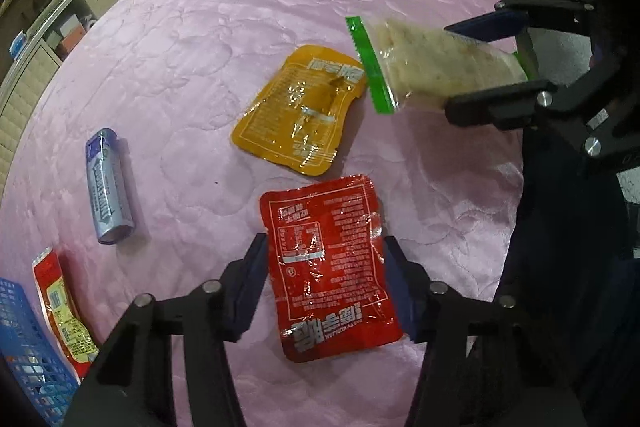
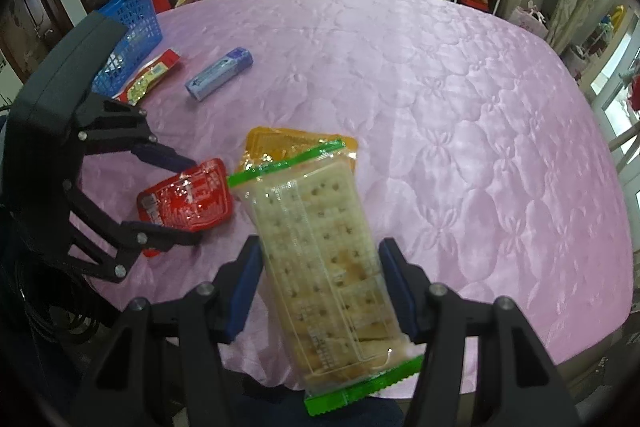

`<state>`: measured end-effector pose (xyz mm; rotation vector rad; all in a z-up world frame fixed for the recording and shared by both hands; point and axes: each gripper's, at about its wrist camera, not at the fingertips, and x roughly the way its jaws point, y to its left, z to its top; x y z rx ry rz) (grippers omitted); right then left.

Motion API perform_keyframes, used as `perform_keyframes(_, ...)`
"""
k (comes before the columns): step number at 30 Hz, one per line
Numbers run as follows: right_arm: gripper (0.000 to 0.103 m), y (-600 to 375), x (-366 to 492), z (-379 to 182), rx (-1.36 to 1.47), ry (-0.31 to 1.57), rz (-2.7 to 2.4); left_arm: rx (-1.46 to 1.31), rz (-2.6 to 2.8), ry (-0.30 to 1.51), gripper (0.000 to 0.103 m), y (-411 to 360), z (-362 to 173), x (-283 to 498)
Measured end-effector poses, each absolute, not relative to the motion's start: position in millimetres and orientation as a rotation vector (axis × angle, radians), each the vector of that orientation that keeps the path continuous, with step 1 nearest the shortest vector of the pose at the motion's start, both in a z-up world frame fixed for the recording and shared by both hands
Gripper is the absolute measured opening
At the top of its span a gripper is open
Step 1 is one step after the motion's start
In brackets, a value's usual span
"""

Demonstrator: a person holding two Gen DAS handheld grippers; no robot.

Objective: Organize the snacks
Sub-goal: 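Grasp the red sauce packet with the left tool while the right holds the crackers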

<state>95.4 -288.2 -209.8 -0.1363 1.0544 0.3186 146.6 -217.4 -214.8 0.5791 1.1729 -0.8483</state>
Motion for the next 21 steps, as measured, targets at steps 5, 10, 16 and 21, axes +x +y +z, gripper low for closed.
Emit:
perform_keyframes(5,0.063,-284,94,-209,-0.135,1.05,0.321,0.484,-0.822,1.18,0.035,-209,-213,149)
perform_keyframes(10,0.063,-279,93,-209,-0.14,1.05,0.328,0.491,-0.781,1.171,0.033,-214,-213,148)
perform_keyframes(16,0.063,-276,92,-209,-0.138,1.057,0.333,0.42,-0.742,1.23,0.034,-216,-211,147)
perform_keyframes(21,0.063,-275,90,-210,-0.127,1.065,0.315,0.522,-0.7,1.215,0.04,-232,-211,143)
